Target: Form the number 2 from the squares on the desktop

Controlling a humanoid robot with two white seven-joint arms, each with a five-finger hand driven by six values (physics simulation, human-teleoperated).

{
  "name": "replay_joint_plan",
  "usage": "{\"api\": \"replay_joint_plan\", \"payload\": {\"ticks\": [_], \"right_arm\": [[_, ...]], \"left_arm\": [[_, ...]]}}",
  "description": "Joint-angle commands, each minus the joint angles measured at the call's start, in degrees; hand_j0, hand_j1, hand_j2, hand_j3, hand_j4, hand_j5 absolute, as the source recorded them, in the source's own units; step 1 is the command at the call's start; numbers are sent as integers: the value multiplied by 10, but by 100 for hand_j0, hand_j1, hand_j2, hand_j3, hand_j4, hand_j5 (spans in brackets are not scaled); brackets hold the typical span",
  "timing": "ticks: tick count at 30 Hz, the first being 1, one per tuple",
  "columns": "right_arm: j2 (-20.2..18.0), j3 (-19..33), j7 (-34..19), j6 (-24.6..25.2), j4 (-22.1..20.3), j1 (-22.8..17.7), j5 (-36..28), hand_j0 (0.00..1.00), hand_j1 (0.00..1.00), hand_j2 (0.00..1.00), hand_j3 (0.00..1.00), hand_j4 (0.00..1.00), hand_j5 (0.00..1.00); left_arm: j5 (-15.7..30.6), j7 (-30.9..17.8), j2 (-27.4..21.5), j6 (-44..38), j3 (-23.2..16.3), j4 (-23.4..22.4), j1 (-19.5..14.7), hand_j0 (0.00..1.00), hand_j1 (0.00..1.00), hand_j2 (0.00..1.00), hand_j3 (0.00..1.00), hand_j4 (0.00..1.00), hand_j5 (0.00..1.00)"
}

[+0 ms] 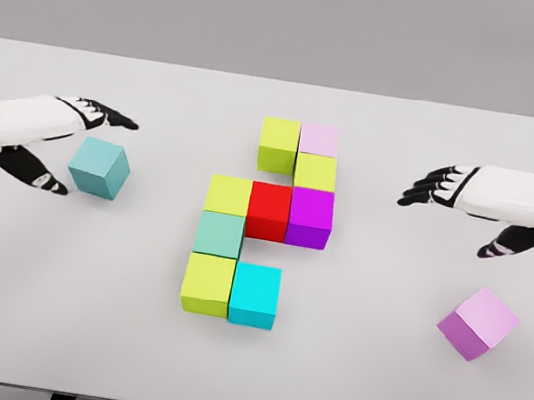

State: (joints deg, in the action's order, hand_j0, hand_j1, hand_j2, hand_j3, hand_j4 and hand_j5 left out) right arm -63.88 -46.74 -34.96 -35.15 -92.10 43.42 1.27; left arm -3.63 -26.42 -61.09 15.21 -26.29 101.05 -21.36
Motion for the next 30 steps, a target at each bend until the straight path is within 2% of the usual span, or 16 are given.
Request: {"api": "replay_joint_plan", "payload": {"ticks": [1,2,6,9,11,13,14,16,18,22,24,30], "right_arm": [[0,1,0,1,1,0,-7,100,100,100,100,100,100],[-1,1,0,1,6,-1,-7,100,100,100,100,100,100],[-9,0,0,1,8,-1,0,100,100,100,100,100,100],[-21,-10,19,1,9,-14,-2,100,100,100,100,100,100],[-37,-6,27,1,9,-14,-3,100,100,100,100,100,100],[-56,-7,72,1,9,-18,-3,100,100,100,100,100,100],[-60,-6,73,1,9,-22,-4,100,100,100,100,100,100],[-75,-4,132,1,9,-44,-4,100,100,100,100,100,100],[-85,-4,161,1,18,-55,-5,100,100,100,100,100,100],[-88,-3,163,1,36,-76,-4,100,100,100,100,100,100],[-90,-5,157,1,38,-91,4,100,100,100,100,100,100],[-100,-8,154,1,38,-98,92,100,100,100,100,100,100]], "left_arm": [[4,-10,-12,-11,-2,0,0,100,100,100,100,100,100],[11,-9,-25,-10,-3,1,0,100,100,100,100,100,100],[8,-1,-4,-12,-19,0,-5,100,100,100,100,100,100],[3,55,19,-25,-36,0,-6,100,100,100,100,100,100],[0,57,19,-36,-41,-1,-6,100,100,100,100,100,100],[-1,62,19,-51,-47,-2,-6,100,100,100,100,100,100],[-19,62,19,-65,-56,-2,-7,100,100,100,100,100,100],[-39,61,19,-95,-64,-3,-13,100,100,100,100,100,100],[-66,60,21,-115,-73,-5,-15,100,100,100,100,100,100],[-79,57,33,-133,-76,-22,-19,100,100,100,100,100,100],[-93,57,46,-134,-101,-31,-37,100,100,100,100,100,100],[-92,59,59,-133,-117,-46,-44,100,100,100,100,100,100]]}}
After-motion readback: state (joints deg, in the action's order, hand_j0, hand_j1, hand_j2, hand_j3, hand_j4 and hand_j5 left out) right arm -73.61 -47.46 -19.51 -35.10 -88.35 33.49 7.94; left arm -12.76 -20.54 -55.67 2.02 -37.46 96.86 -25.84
